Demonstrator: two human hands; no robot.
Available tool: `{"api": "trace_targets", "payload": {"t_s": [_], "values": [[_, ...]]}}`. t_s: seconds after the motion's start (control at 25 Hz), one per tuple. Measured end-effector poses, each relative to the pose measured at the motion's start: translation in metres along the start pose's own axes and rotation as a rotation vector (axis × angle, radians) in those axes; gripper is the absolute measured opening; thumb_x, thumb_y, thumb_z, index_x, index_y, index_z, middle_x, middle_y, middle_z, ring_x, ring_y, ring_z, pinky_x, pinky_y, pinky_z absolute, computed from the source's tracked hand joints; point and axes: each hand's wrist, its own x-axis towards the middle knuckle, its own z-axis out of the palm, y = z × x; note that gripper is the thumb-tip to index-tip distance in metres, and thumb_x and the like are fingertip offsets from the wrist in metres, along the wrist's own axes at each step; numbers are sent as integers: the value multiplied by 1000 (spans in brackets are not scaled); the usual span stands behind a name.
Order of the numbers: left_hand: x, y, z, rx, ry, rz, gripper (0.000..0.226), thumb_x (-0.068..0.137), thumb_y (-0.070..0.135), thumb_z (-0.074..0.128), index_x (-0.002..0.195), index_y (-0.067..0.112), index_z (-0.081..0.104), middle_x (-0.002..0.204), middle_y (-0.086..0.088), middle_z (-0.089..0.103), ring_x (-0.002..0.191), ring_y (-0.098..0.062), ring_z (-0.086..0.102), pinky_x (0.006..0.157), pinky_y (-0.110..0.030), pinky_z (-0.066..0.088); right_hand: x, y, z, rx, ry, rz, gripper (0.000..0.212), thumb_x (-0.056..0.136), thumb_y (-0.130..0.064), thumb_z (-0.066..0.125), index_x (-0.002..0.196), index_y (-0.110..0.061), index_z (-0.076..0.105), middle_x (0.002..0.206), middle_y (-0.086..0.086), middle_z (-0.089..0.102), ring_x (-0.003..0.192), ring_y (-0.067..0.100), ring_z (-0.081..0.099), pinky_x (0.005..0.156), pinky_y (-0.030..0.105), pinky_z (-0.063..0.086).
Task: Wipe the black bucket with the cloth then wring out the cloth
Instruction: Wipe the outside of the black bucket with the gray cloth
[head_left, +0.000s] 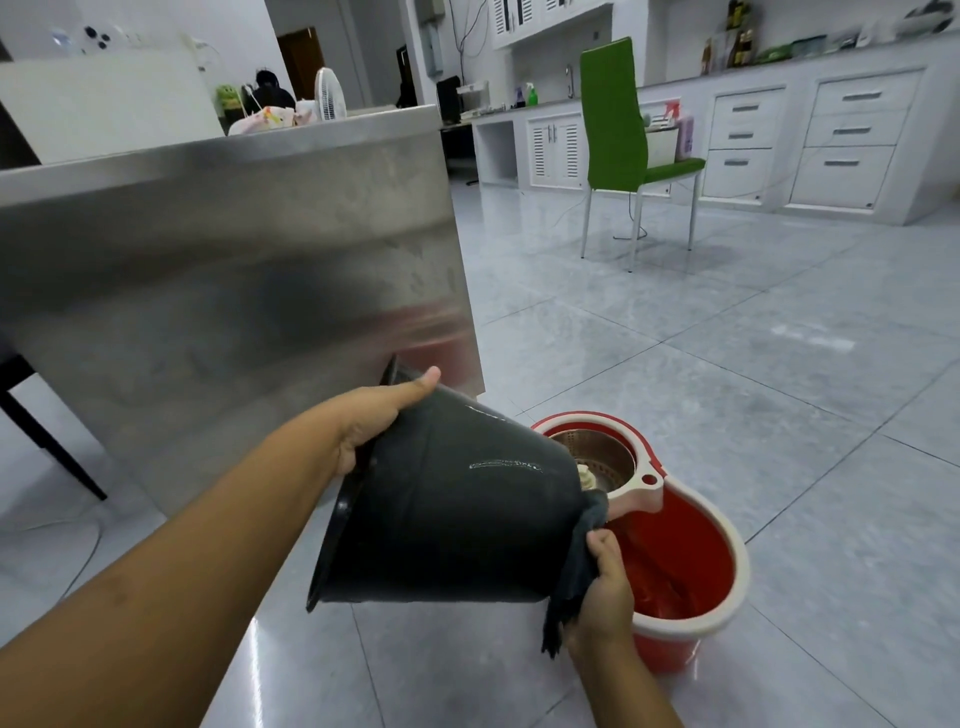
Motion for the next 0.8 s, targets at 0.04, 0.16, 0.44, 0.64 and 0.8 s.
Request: {"api": "trace_targets", "payload": {"t_s": [0.04, 0.16, 0.44, 0.64, 0.8], "values": [[2, -2, 4, -45, 94, 6, 57, 77, 60, 69, 109, 14, 72, 103, -12, 77, 100, -33, 71, 97, -48, 53, 0, -1, 3, -70, -16, -42, 27, 99, -16, 39, 76, -6, 49, 77, 10, 58, 80, 24, 51, 67, 36, 41], [3, -21, 16, -133, 299, 132, 37, 96, 40, 55, 111, 10, 69, 100, -15, 75, 93, -35, 71, 91, -52, 55, 3, 6, 4, -331, -18, -184, 20, 102, -15, 40, 87, -4, 47, 90, 12, 56, 88, 25, 50, 73, 37, 43], [-27, -64, 43, -121, 356, 298, 53, 93, 57, 43, 92, 11, 68, 91, -3, 74, 86, -28, 69, 87, -49, 56, -23, 36, 22, -842, -267, -698, 14, 97, -27, 41, 90, -39, 45, 163, -25, -2, 151, 9, -12, 121, 28, -8], [-38, -76, 44, 5, 219, 484, 52, 86, 58, 39, 69, 15, 64, 60, 7, 65, 58, -3, 58, 64, -29, 47, -46, 22, 76, -999, -652, -1007, 26, 102, -25, 41, 127, -25, 47, 164, -18, 12, 151, 6, 4, 121, 25, -2], [-34, -85, 40, 212, 302, 526, 40, 96, 41, 47, 74, 14, 67, 68, -4, 69, 68, -16, 66, 62, -27, 49, 20, -24, 64, -996, -339, -609, 22, 101, -31, 39, 89, -17, 51, 114, 5, 64, 116, 28, 57, 93, 40, 43]]}}
